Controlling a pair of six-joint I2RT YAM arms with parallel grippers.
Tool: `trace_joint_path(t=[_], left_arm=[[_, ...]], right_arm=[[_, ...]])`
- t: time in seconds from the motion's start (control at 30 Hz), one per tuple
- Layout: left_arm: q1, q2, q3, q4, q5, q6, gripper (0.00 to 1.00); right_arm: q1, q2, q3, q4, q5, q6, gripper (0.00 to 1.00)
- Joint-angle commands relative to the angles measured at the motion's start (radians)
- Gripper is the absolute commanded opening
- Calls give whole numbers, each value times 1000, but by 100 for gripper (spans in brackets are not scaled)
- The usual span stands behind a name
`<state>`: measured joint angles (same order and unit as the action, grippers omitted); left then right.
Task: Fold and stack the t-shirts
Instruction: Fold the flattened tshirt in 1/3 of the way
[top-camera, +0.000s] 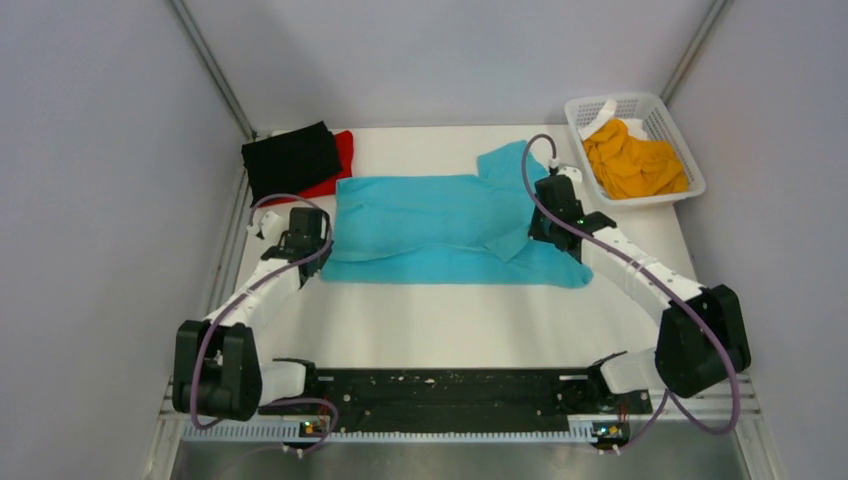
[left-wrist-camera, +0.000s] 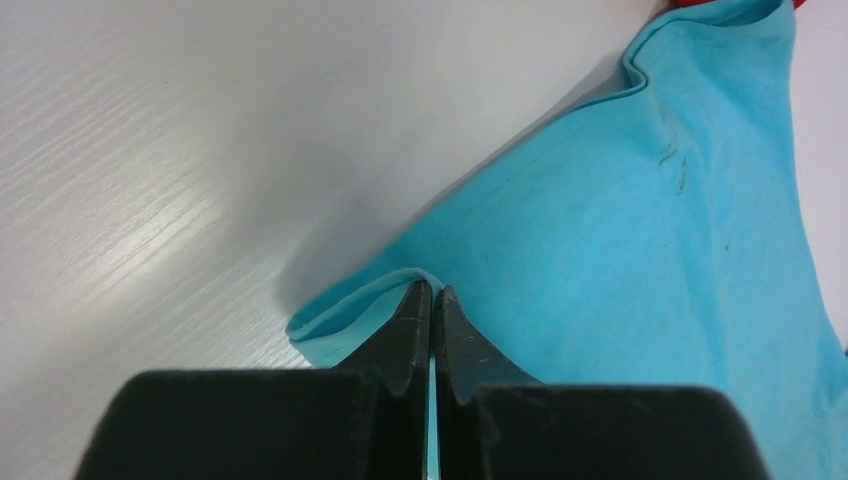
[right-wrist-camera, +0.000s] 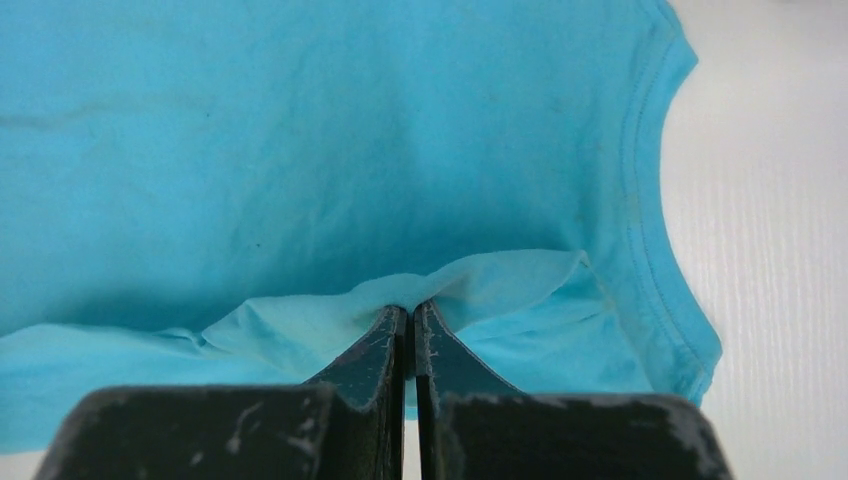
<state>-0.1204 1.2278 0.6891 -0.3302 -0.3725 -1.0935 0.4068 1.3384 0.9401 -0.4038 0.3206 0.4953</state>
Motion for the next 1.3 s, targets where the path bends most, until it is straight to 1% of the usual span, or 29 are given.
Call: trace_joint_path(t=[0.0, 0.1, 0.13, 0.17, 0.2, 0.23, 0.27, 0.3, 0.33, 0.37, 0.4, 0.47, 0.53, 0.57, 0.63, 0.67, 0.73, 0.8, 0.87, 0.97, 1.03, 1.1, 1.17, 1.27], left_arm=[[8, 71, 52, 75, 0, 18, 0], [13, 126, 73, 71, -15, 12, 0], [18, 142, 81, 65, -20, 9, 4], [21, 160, 91, 61, -23, 9, 13], [27, 175, 102, 53, -28, 7, 29], [32, 185, 114, 50, -28, 9, 58], [36, 190, 122, 53, -37, 16, 72], [40, 190, 136, 50, -41, 22, 82], [44, 186, 154, 35, -38, 28, 87], [46, 177, 171, 18, -33, 37, 90], [47, 164, 183, 6, -28, 45, 92], [47, 123, 176, -5, -17, 57, 94], [47, 80, 147, -1, 9, 73, 97], [46, 62, 129, 12, 38, 93, 98], [45, 44, 100, 44, 124, 139, 99], [45, 46, 91, 55, 186, 170, 99], [44, 68, 88, 67, 299, 204, 99], [39, 100, 79, 97, 395, 223, 99], [33, 126, 65, 135, 448, 223, 99], [28, 159, 55, 165, 483, 219, 99], [27, 175, 57, 163, 481, 221, 99], [27, 185, 55, 162, 475, 223, 99], [27, 194, 53, 164, 468, 223, 99], [27, 212, 56, 158, 468, 228, 99]], right_arm=[[-29, 97, 67, 85, -66, -38, 0], [-49, 204, 106, 102, -72, -31, 0], [-58, 241, 126, 100, -71, -28, 0], [-67, 279, 148, 99, -68, -24, 1], [-77, 315, 172, 104, -62, -22, 5], [-88, 356, 202, 101, -55, -19, 11], [-98, 394, 243, 91, -55, -20, 21], [-106, 426, 284, 82, -58, -26, 33], [-109, 452, 339, 64, -57, -42, 44], [-109, 471, 382, 37, -61, -57, 52], [-109, 474, 405, 12, -63, -63, 55], [-108, 442, 381, 10, -62, -61, 63], [-108, 368, 298, 47, -69, -50, 77], [-109, 322, 241, 77, -88, -47, 81], [-108, 235, 127, 133, -210, -44, 90], [-108, 186, 77, 163, -280, -40, 92], [-108, 137, -29, 231, -436, -27, 98], [-107, 117, -106, 305, -573, -13, 99], [-105, 115, -146, 366, -626, -4, 99], [-102, 142, -156, 393, -627, -8, 99], [-100, 168, -146, 396, -627, -5, 99], [-101, 193, -140, 438, -637, -2, 99], [-99, 222, -123, 463, -636, 0, 99], [-100, 293, -71, 446, -616, -5, 99]])
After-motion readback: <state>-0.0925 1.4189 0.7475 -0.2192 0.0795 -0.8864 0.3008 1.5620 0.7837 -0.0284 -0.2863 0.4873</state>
